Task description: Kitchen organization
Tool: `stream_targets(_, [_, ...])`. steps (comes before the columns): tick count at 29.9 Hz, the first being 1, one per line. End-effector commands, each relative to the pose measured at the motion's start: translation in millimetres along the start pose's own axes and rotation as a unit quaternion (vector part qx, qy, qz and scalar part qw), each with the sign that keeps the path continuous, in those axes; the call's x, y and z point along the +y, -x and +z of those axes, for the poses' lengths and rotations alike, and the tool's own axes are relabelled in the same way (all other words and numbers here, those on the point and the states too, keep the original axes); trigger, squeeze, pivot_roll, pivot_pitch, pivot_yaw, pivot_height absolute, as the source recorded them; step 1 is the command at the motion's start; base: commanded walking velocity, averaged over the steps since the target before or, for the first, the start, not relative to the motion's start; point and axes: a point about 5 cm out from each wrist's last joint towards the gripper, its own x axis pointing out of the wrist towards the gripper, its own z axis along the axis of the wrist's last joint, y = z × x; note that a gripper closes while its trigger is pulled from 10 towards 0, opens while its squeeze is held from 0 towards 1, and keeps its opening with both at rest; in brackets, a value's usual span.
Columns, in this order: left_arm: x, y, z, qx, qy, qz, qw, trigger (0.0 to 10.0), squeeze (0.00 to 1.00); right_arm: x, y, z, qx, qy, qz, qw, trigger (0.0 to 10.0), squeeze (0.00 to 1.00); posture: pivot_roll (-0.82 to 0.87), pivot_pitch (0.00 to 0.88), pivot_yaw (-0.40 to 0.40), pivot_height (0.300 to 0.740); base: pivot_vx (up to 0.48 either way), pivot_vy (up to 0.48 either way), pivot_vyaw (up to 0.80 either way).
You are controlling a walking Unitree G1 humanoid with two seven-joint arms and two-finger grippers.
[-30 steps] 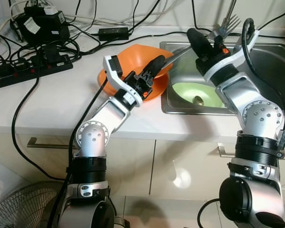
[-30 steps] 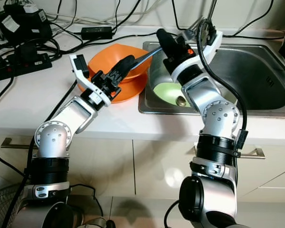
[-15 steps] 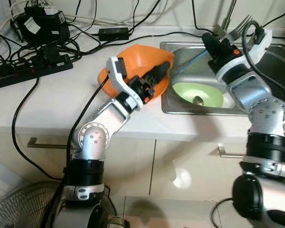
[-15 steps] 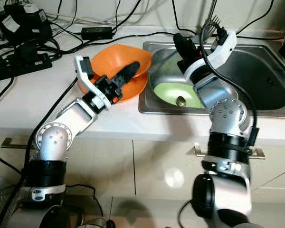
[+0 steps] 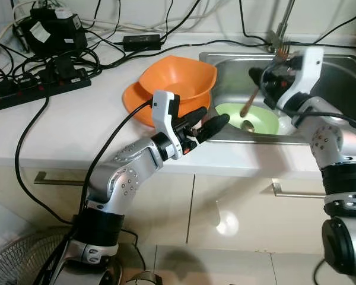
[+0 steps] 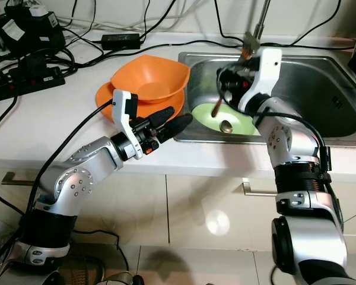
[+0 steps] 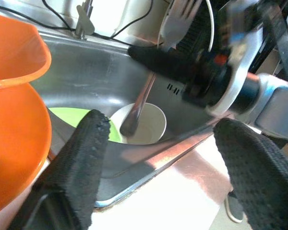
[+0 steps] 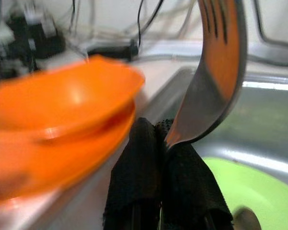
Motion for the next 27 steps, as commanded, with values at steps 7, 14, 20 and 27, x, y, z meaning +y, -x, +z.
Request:
stream_targets(7, [-3.5, 2.5, -5, 0.018, -0.027, -0.011, 0.999, 10.0, 0.00, -14.5, -1.0, -8, 0.042, 0.090, 0.009, 0.995, 0.0, 0.00, 0.05, 0.068, 0.034, 0.740, 0.000, 0.000, 0.00])
stream_targets(14, [-4.3, 6.8, -8, 0.032, -0.036, -0.015, 0.999, 10.0, 0.00, -27.8, 7.7, -33, 0.113, 0.116, 0.010, 0.987, 0.0, 0.00, 0.07, 0.075, 0.042, 0.740, 0.000, 0.000, 0.00])
stream_targets(20, [-5.3, 10.7, -8, 0.039, -0.041, -0.018, 0.998, 10.0, 0.00, -34.2, 8.0, -35, 0.126, 0.096, -0.015, 0.987, 0.7, 0.00, 0.10, 0.075, 0.037, 0.740, 0.000, 0.000, 0.00])
stream_targets(27, [-3.7, 14.3, -6, 0.044, -0.045, -0.013, 0.998, 10.0, 0.00, -32.1, 3.1, -37, 0.144, 0.106, -0.030, 0.983, 10.0, 0.00, 0.12, 0.072, 0.034, 0.740, 0.000, 0.000, 0.00])
